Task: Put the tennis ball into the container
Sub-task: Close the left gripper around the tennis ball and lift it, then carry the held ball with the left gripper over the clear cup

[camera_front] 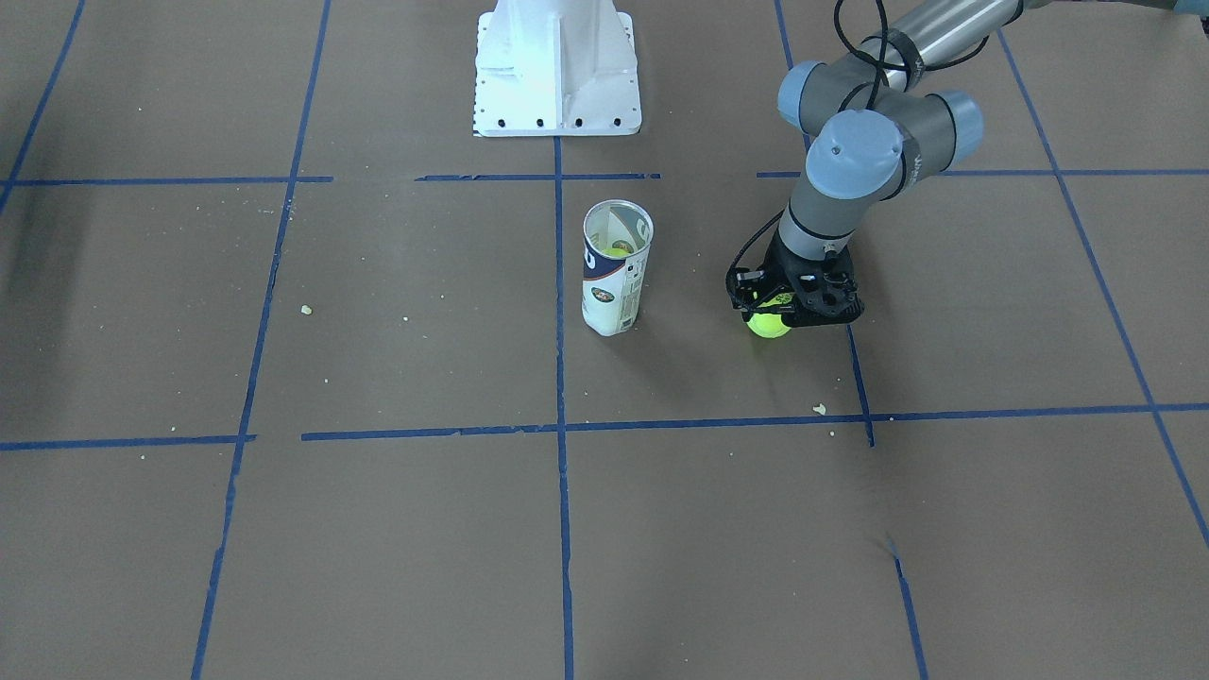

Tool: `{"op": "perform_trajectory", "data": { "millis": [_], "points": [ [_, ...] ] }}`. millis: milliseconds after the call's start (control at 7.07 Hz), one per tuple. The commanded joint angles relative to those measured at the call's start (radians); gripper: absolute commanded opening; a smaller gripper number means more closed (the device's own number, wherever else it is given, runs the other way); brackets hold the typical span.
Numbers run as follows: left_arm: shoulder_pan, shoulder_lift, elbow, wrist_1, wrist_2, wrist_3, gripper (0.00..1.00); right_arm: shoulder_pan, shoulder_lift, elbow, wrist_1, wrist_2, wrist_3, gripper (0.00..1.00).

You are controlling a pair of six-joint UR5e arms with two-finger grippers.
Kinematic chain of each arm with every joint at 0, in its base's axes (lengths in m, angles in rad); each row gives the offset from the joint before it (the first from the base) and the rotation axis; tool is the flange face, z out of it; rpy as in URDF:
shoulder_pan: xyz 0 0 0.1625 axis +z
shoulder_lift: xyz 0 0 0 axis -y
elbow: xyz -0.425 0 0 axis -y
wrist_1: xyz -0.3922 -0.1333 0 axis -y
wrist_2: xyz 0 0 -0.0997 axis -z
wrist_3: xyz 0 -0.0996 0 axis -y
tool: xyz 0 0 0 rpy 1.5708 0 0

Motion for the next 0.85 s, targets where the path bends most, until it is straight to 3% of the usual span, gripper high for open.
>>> {"op": "perform_trajectory", "data": {
  "millis": [0, 425, 708],
  "points": [
    [-0.052, -0.011, -0.17, 0.167, -0.002, 0.003, 0.0, 0.0, 0.0, 0.0, 0.0, 0.0, 0.0, 1.0],
    [-0.078, -0.145, -0.283, 0.392, -0.01, -0.016, 0.0, 0.0, 0.0, 0.0, 0.0, 0.0, 0.0, 1.0],
    [-0.072, -0.215, -0.306, 0.444, -0.072, -0.139, 0.0, 0.0, 0.0, 0.0, 0.0, 0.0, 0.0, 1.0]
  ]
}}
